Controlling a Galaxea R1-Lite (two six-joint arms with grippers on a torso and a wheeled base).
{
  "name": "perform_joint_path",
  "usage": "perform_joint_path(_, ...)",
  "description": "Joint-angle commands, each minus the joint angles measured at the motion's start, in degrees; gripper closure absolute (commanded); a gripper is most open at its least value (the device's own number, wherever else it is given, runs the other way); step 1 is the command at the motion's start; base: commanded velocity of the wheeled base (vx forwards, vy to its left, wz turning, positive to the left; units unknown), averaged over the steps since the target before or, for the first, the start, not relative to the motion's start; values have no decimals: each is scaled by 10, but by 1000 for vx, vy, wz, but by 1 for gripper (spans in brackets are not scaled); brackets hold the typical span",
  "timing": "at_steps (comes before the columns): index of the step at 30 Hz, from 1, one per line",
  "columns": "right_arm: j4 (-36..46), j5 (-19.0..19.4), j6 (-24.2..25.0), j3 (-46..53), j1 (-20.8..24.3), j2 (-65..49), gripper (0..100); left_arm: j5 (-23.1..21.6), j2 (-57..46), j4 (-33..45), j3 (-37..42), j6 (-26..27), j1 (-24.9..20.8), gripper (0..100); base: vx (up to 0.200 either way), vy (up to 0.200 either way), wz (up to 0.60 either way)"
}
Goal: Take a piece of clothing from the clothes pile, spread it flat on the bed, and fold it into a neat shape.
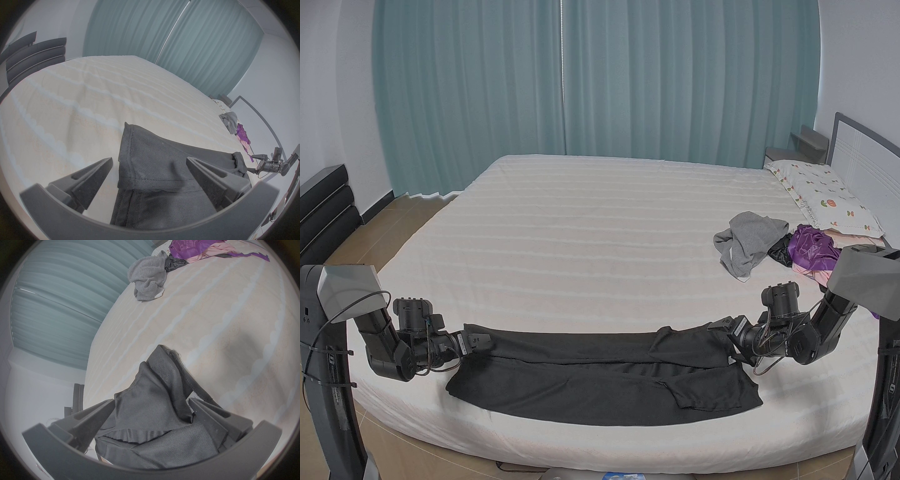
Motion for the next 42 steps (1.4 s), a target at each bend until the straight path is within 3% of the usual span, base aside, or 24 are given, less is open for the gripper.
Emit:
perform_joint_path(1, 0, 0, 0, 0, 0, 1, 0, 2, 3, 0, -6, -1, -7, 0, 0, 0, 0)
perform_joint_path(12, 0, 0, 0, 0, 0, 1, 0, 9, 30, -1, -4, 4, -26, 0, 0, 0, 0)
perform_joint_path(13, 0, 0, 0, 0, 0, 1, 0, 9, 30, 0, -4, 4, -26, 100, 0, 0, 0)
perform_joint_path(38, 0, 0, 0, 2, 0, 1, 0, 10, 26, -5, 15, 2, -28, 100, 0, 0, 0)
perform_joint_path(42, 0, 0, 0, 2, 0, 1, 0, 10, 25, -5, 15, 2, -28, 100, -150, 0, 0)
